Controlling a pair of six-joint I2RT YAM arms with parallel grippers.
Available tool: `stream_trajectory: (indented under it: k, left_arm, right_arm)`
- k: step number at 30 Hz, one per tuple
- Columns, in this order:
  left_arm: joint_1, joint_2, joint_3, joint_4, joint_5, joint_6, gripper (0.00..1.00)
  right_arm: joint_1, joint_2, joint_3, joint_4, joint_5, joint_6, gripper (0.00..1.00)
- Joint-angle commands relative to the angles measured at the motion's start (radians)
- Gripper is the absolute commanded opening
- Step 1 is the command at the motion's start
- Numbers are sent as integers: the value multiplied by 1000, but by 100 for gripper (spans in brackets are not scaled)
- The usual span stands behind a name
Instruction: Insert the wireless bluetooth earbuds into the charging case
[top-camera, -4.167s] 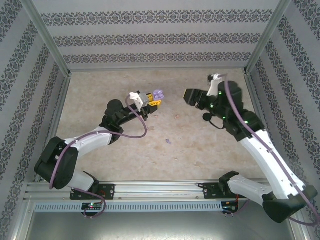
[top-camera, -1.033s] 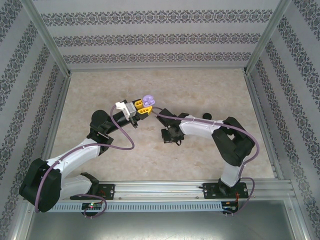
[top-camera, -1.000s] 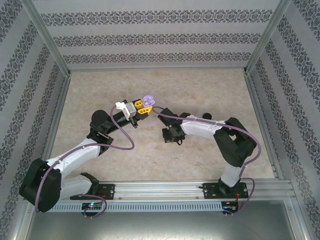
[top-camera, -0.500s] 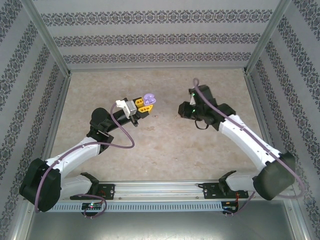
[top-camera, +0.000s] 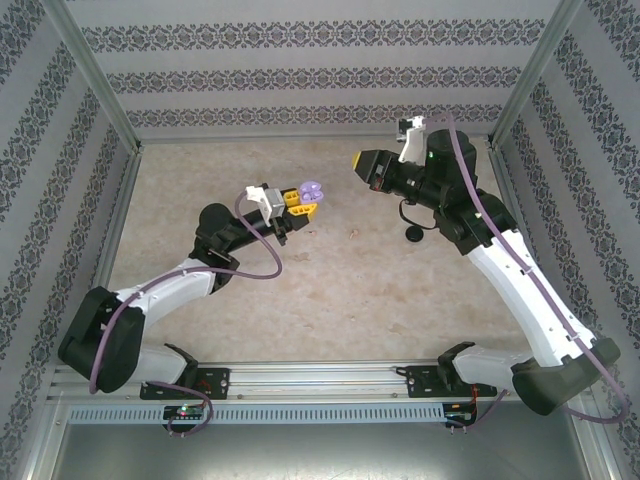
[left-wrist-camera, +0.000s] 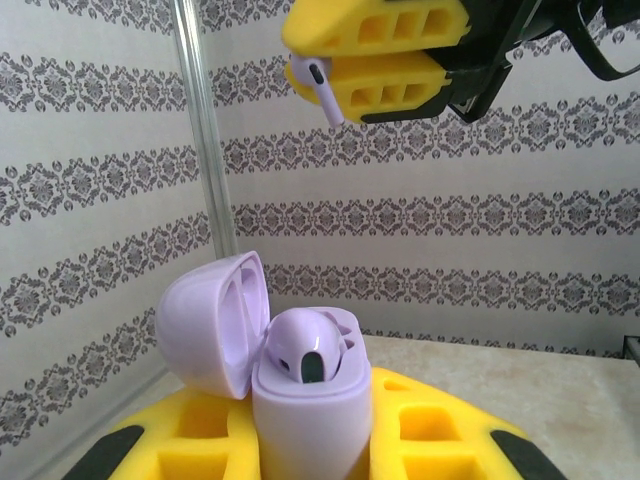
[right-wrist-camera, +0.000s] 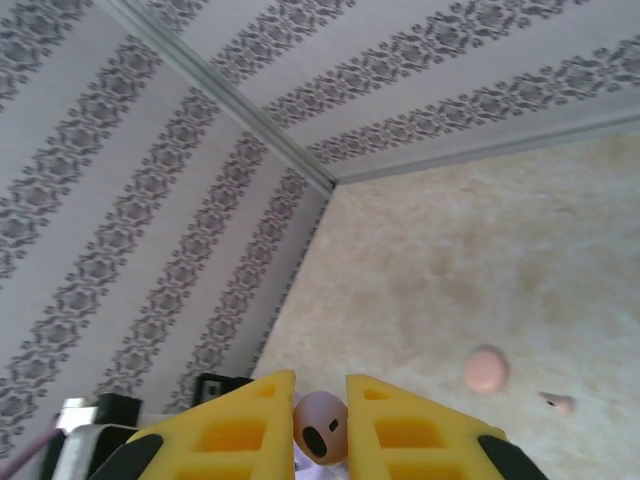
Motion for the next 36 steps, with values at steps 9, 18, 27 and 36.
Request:
stream_trajectory:
  k: [9, 18, 27, 36]
  left_arm:
    - [-14, 70, 91, 131, 50, -75, 0]
    - [-20, 81, 108, 120, 51, -71, 0]
    - [-21, 75, 109, 119, 45, -65, 0]
    - [-21, 62, 112, 113, 44, -62, 0]
  right_arm:
    - [47, -15, -160, 319, -120, 189, 17]
    - [89, -13, -215, 376, -115, 220, 17]
    - [112, 2, -235, 394, -114, 232, 16]
    - [126, 12, -267, 387, -69, 203, 16]
